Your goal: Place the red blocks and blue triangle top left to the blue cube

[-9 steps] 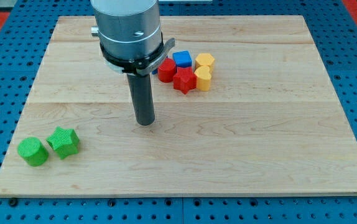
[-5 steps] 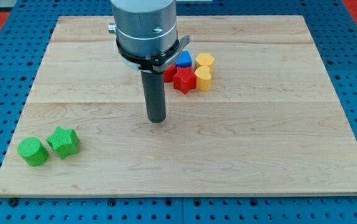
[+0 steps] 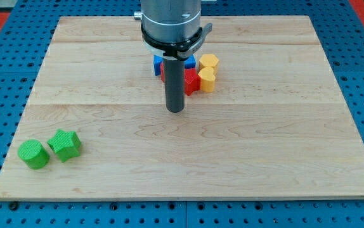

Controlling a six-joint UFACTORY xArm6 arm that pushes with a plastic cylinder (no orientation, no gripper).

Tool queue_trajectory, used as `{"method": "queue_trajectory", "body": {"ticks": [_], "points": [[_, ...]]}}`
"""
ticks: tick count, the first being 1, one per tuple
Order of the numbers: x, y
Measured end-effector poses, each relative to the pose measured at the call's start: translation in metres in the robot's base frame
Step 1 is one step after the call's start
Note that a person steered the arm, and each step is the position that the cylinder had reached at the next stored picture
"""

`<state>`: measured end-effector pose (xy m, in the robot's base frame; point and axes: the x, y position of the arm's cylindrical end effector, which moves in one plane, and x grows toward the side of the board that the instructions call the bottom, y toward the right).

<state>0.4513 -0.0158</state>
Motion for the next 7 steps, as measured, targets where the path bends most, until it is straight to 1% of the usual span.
{"method": "queue_trajectory", "body": {"ticks": [2, 3, 4, 7], "points": [[-0.012, 0.02], [-0.013, 0.039], [-0.027, 0.042], [-0.135, -0.05]]}}
